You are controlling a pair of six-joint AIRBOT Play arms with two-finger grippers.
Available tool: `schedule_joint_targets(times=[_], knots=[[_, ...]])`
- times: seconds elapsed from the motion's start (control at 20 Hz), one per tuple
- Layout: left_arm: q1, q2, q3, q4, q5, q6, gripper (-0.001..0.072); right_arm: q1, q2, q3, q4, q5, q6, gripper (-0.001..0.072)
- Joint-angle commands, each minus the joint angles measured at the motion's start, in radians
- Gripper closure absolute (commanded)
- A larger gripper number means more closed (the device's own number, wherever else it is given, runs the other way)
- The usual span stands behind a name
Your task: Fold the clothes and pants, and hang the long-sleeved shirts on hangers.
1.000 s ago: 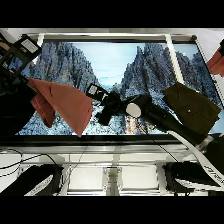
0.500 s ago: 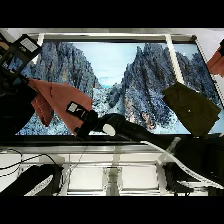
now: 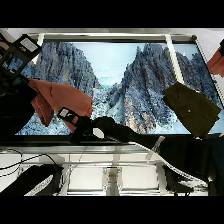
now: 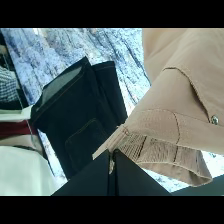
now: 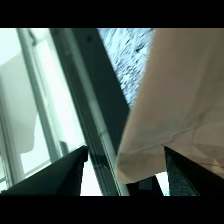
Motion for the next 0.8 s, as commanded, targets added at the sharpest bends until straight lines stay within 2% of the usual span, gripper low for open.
schedule_joint_targets(times=[0.0,0.1,0.2,0.3,0.4,0.55,0.6,0.65,0.7,0.75], knots=[[-0.001,0.0,0.001,0.0,0.001,0.0,0.0692,0.005,-0.008,0.021,-0.034,0.062,0.02,0.0161],[-0.001,0.0,0.001,0.0,0.002,0.0,0.0692,0.007,-0.017,0.021,-0.036,-0.006,0.076,0.0162],[-0.001,0.0,0.001,0.001,0.002,0.0,0.0692,0.001,-0.046,0.024,-0.037,-0.059,0.174,0.0162],[-0.001,0.0,0.001,0.001,0.002,0.001,0.0692,-0.012,-0.096,0.063,-0.037,-0.016,0.244,0.0162],[-0.001,0.0,0.001,0.001,0.002,0.001,0.0692,-0.016,-0.139,0.122,-0.04,0.031,0.266,0.0164],[-0.001,0.001,0.001,0.001,0.002,0.001,0.0692,-0.025,-0.2,0.202,-0.102,0.094,0.422,0.0178],[0.0,0.001,0.001,0.004,0.002,0.001,0.0692,-0.035,-0.214,0.216,-0.12,0.128,0.475,0.0258],[0.0,0.001,0.001,0.005,0.002,0.001,0.0692,-0.047,-0.215,0.216,-0.131,0.145,0.508,0.0393],[0.0,0.001,0.001,0.005,0.002,0.001,0.0692,-0.061,-0.212,0.216,-0.131,0.162,0.523,0.056],[0.0,0.001,0.001,0.005,0.002,0.001,0.0692,-0.078,-0.205,0.217,-0.131,0.171,0.536,0.065]])
